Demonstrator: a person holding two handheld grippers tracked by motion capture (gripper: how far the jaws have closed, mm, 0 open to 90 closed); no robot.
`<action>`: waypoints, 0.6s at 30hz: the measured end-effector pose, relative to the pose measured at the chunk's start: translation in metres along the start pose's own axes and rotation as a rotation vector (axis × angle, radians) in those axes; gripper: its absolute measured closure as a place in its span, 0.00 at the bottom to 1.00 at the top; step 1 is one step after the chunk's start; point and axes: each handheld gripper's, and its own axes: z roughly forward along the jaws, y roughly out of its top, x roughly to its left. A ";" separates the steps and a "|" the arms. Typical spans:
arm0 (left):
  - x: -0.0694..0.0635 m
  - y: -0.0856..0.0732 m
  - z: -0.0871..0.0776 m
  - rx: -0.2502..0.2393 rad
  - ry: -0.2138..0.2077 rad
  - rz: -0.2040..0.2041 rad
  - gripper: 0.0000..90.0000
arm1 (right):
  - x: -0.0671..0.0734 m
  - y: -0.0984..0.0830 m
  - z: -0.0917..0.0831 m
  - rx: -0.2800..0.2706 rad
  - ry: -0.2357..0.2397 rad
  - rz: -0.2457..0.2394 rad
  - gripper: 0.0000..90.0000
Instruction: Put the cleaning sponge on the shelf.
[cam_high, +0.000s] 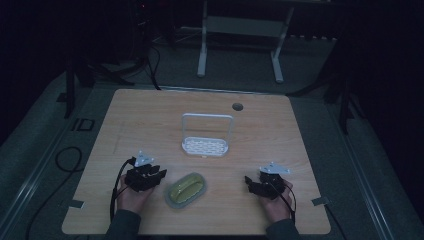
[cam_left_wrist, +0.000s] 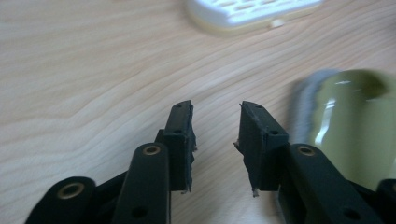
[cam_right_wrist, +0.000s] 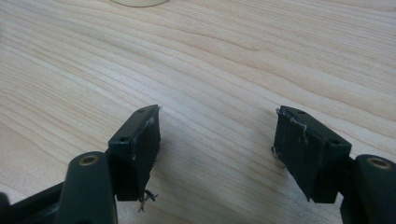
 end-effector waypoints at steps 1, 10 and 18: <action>0.000 0.000 0.000 0.000 0.000 0.000 0.74 | 0.000 0.000 0.000 0.000 0.000 0.000 0.35; -0.029 0.023 -0.010 -0.009 -0.113 0.099 0.90 | 0.000 0.000 0.000 0.000 0.000 0.000 0.35; -0.046 0.033 -0.007 0.020 -0.172 0.145 1.00 | 0.000 0.000 0.000 0.000 0.001 -0.001 0.34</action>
